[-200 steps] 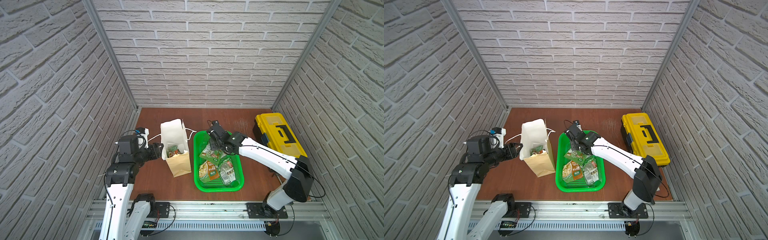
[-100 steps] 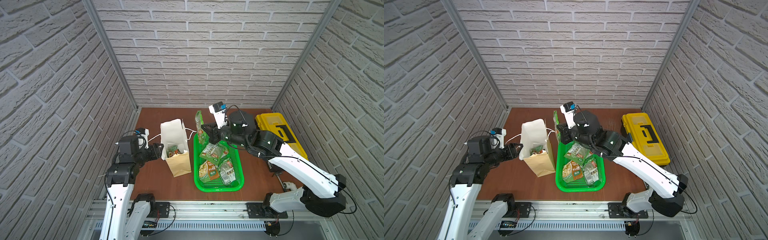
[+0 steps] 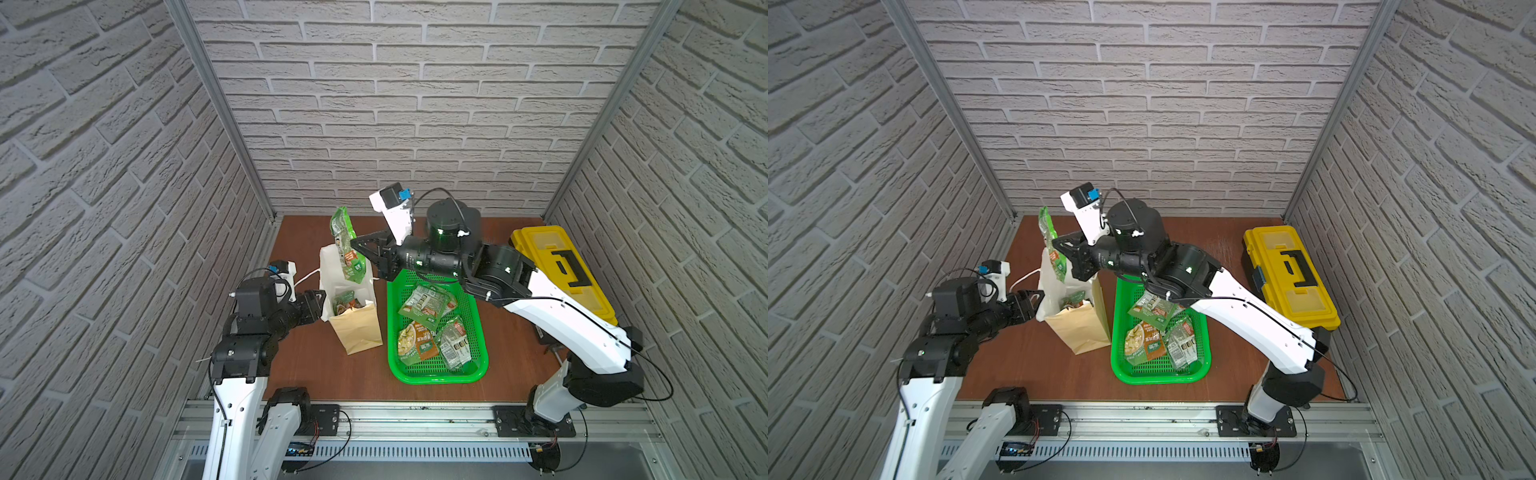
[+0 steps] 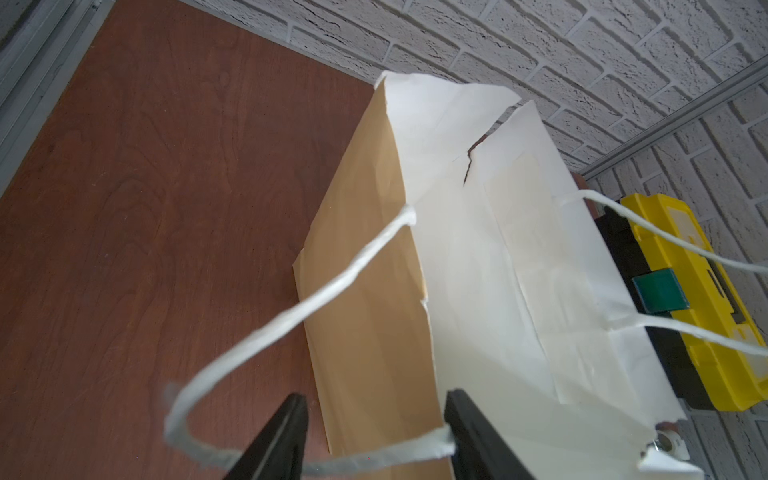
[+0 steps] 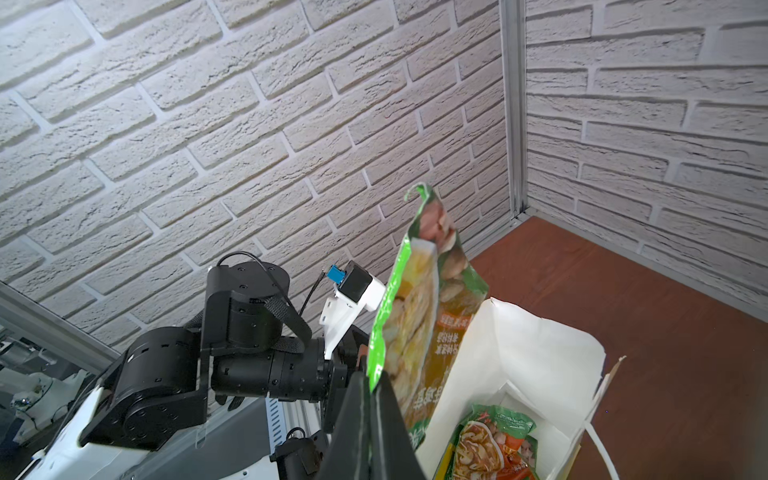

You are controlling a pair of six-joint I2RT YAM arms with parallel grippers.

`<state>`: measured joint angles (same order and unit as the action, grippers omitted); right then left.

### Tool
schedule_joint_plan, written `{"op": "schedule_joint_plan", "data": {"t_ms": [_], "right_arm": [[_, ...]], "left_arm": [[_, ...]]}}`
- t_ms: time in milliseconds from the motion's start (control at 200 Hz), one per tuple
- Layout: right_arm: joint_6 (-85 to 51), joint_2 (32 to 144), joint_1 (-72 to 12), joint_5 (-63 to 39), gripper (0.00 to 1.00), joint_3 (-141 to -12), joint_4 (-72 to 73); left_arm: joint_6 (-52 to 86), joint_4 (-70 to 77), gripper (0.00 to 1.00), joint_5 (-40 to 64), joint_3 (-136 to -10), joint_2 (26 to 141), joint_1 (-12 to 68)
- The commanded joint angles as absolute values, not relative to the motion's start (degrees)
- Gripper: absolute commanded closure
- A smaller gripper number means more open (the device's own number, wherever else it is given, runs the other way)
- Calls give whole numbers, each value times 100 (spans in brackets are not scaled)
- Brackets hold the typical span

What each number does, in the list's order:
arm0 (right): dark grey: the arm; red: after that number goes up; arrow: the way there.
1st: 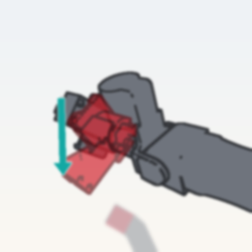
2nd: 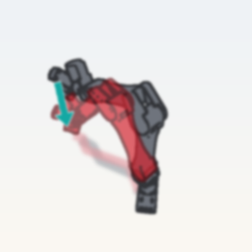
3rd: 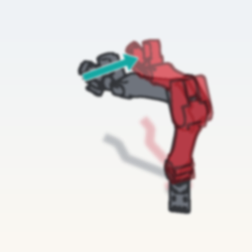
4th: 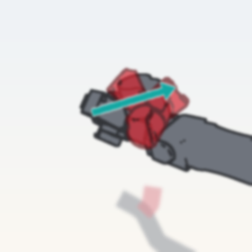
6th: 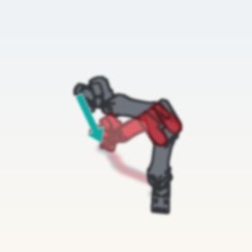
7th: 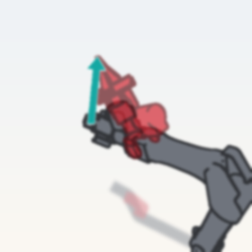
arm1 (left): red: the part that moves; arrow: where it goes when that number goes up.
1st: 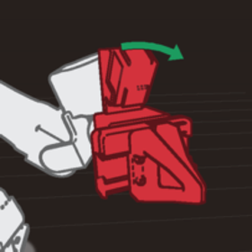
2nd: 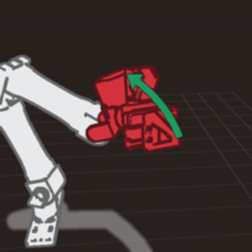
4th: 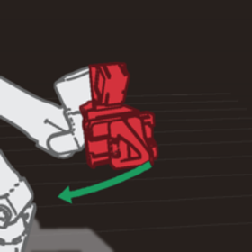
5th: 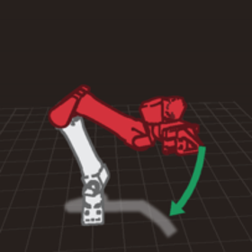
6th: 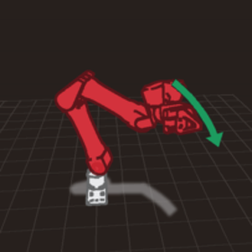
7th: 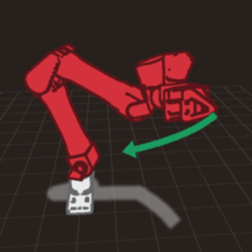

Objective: Place the condiment packets inside the bag
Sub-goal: Place the condiment packet in the paper bag.

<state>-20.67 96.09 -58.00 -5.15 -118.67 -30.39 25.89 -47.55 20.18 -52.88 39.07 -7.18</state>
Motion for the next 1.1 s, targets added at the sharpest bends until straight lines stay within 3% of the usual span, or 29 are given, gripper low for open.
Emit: {"op": "schedule_joint_plan", "data": {"t_ms": [0,320,435,535,610,795,1095], "right_arm": [[-1971,9967,-5840,-451,97,-12090,-3243],[-2235,10812,-5795,-301,97,-11512,-3143],[-2281,10860,-5792,-299,76,-11514,-3226],[-2214,10621,-5792,-218,49,-11440,-3245],[-2117,10385,-5792,-106,38,-11411,-3334],[-1962,9500,-5734,156,29,-10727,-3263],[-2325,7477,-5119,407,14,-7864,-2502]], "left_arm": [[2662,-4479,43,1984,-5161,3855,-758],[2637,-4480,43,1925,-5192,3818,-773],[2640,-4461,43,1976,-5173,3852,-781],[2687,-4401,43,2029,-5129,3857,-782],[2718,-4374,43,2068,-5139,3875,-784],[2736,-4410,43,2120,-5250,3937,-782],[2584,-4561,43,1934,-5317,3846,-801]]}}
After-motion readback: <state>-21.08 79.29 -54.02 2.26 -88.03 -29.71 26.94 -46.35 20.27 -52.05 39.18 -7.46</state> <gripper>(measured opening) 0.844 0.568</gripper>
